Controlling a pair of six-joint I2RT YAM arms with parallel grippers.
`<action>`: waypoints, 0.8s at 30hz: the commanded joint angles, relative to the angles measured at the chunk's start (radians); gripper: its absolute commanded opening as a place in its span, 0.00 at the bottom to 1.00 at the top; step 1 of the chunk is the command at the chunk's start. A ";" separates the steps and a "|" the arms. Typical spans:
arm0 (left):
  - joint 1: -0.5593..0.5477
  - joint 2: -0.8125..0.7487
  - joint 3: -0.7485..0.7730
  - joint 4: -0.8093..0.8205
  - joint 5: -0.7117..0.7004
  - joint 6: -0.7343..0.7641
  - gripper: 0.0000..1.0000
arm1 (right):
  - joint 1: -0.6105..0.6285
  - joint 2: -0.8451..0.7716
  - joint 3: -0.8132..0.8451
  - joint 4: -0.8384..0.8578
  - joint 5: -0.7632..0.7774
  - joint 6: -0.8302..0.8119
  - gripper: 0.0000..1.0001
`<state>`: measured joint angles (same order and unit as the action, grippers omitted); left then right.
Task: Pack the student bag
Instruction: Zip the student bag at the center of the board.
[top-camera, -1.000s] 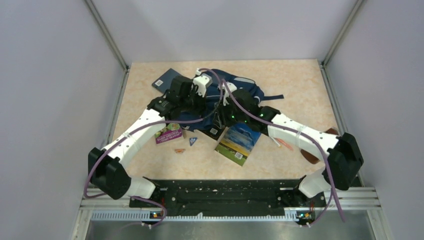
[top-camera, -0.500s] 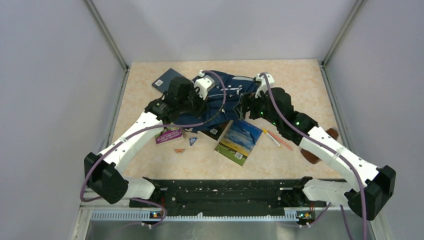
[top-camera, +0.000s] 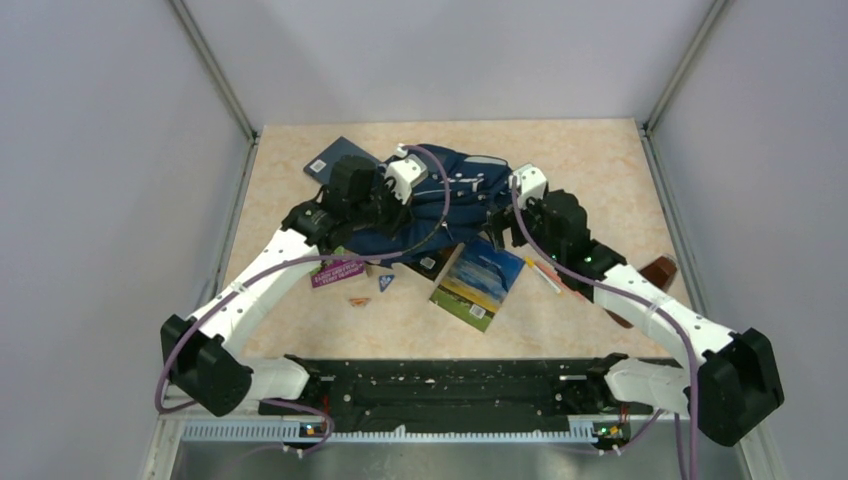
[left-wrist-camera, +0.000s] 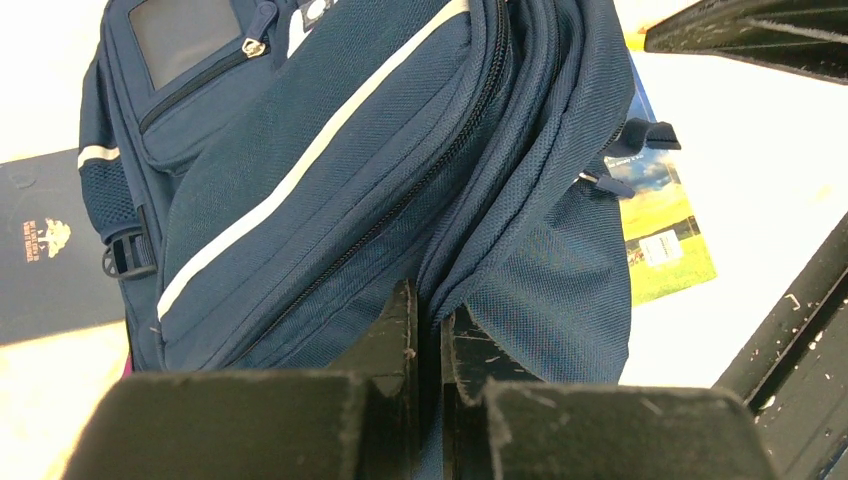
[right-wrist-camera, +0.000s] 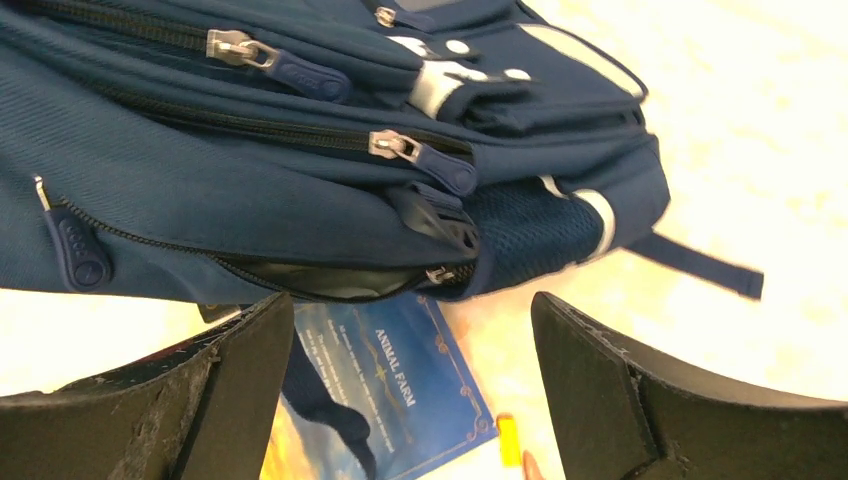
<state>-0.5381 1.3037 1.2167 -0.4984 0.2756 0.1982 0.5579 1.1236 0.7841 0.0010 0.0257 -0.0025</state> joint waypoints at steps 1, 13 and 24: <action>0.002 -0.065 0.015 0.078 0.047 0.010 0.00 | -0.004 0.011 -0.005 0.190 -0.141 -0.182 0.87; 0.002 -0.066 0.011 0.075 0.068 0.016 0.00 | -0.004 0.171 0.122 0.140 -0.322 -0.397 0.85; -0.004 -0.061 -0.007 0.110 0.084 0.002 0.00 | -0.004 0.273 0.270 0.023 -0.360 -0.370 0.08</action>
<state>-0.5373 1.2984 1.2053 -0.5236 0.3092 0.2199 0.5579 1.3674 0.9333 0.0807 -0.3134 -0.3992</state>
